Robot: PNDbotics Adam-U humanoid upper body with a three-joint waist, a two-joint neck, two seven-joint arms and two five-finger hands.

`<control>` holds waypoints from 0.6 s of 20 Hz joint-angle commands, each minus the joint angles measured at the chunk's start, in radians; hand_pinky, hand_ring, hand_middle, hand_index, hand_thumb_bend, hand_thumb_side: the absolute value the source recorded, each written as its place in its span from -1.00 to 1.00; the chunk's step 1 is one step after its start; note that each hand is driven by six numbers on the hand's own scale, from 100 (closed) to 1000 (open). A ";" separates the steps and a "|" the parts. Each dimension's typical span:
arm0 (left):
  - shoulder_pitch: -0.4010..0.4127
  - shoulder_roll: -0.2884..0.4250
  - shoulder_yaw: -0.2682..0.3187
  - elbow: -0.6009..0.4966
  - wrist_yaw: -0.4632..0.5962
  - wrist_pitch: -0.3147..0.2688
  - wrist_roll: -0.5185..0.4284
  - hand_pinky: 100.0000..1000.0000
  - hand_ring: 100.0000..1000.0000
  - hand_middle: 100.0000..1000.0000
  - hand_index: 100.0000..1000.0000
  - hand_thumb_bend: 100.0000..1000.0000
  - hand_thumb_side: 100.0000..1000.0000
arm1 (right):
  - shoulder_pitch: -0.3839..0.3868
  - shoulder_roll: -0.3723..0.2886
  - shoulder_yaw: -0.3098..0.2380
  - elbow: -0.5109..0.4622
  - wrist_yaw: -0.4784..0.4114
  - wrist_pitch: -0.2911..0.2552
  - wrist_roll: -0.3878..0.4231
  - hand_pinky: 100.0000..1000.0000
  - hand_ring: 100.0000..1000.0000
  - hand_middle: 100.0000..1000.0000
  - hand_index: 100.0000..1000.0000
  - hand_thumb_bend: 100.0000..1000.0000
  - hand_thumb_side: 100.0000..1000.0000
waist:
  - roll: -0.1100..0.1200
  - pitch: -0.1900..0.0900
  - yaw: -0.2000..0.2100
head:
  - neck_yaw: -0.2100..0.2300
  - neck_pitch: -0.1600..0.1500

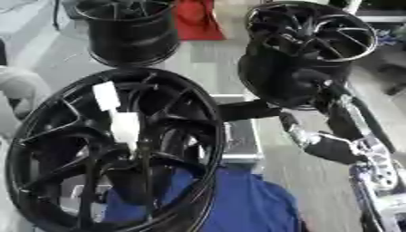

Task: Pull the pin out of the wheel hub.

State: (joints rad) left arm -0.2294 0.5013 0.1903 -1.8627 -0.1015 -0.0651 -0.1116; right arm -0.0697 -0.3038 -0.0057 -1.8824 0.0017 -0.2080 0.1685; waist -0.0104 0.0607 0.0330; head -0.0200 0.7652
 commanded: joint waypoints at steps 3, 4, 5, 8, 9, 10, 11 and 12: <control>-0.090 0.311 -0.110 0.000 -0.004 -0.041 -0.162 0.28 0.30 0.36 0.72 -0.46 -0.26 | -0.006 -0.025 0.004 -0.006 -0.005 -0.002 0.013 0.38 0.99 0.63 0.77 -0.49 -0.89 | 0.012 -0.015 -0.012 | 0.007 0.005; -0.111 0.359 -0.137 0.015 -0.008 -0.052 -0.206 0.30 0.31 0.38 0.73 -0.44 -0.27 | -0.006 -0.027 0.007 -0.005 -0.006 -0.003 0.016 0.38 0.99 0.63 0.77 -0.49 -0.89 | 0.013 -0.016 -0.016 | 0.008 0.005; -0.134 0.403 -0.166 0.031 -0.015 -0.062 -0.255 0.32 0.33 0.40 0.75 -0.41 -0.29 | -0.006 -0.028 0.008 -0.005 -0.007 -0.003 0.018 0.38 0.99 0.63 0.77 -0.49 -0.89 | 0.014 -0.017 -0.020 | 0.009 0.005; -0.217 0.481 -0.250 0.081 -0.041 -0.088 -0.404 0.37 0.36 0.45 0.78 -0.37 -0.31 | -0.004 -0.033 0.012 -0.002 -0.009 -0.002 0.023 0.38 0.99 0.63 0.77 -0.50 -0.89 | 0.018 -0.020 -0.028 | 0.011 0.005; -0.250 0.489 -0.277 0.098 -0.056 -0.092 -0.449 0.38 0.37 0.46 0.78 -0.35 -0.32 | -0.004 -0.035 0.014 -0.001 -0.010 -0.002 0.025 0.38 0.99 0.63 0.77 -0.50 -0.89 | 0.019 -0.022 -0.029 | 0.011 0.005; -0.286 0.489 -0.307 0.115 -0.072 -0.098 -0.492 0.38 0.37 0.47 0.78 -0.34 -0.33 | -0.004 -0.036 0.016 -0.001 -0.011 -0.002 0.028 0.38 0.99 0.63 0.77 -0.50 -0.89 | 0.021 -0.024 -0.031 | 0.011 0.005; -0.320 0.485 -0.333 0.135 -0.092 -0.098 -0.529 0.38 0.37 0.47 0.78 -0.33 -0.34 | -0.004 -0.036 0.017 0.000 -0.011 -0.002 0.030 0.38 0.99 0.63 0.77 -0.50 -0.89 | 0.022 -0.026 -0.031 | 0.011 0.005; -0.356 0.473 -0.362 0.157 -0.113 -0.098 -0.565 0.37 0.37 0.47 0.78 -0.34 -0.35 | -0.003 -0.037 0.019 0.001 -0.012 -0.002 0.032 0.38 0.99 0.63 0.77 -0.50 -0.89 | 0.024 -0.028 -0.033 | 0.011 0.005</control>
State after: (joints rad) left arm -0.5652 0.9405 -0.1511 -1.7210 -0.1930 -0.1596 -0.6320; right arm -0.0680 -0.3150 0.0131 -1.8729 -0.0027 -0.2090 0.1958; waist 0.0118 0.0418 -0.0003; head -0.0115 0.7653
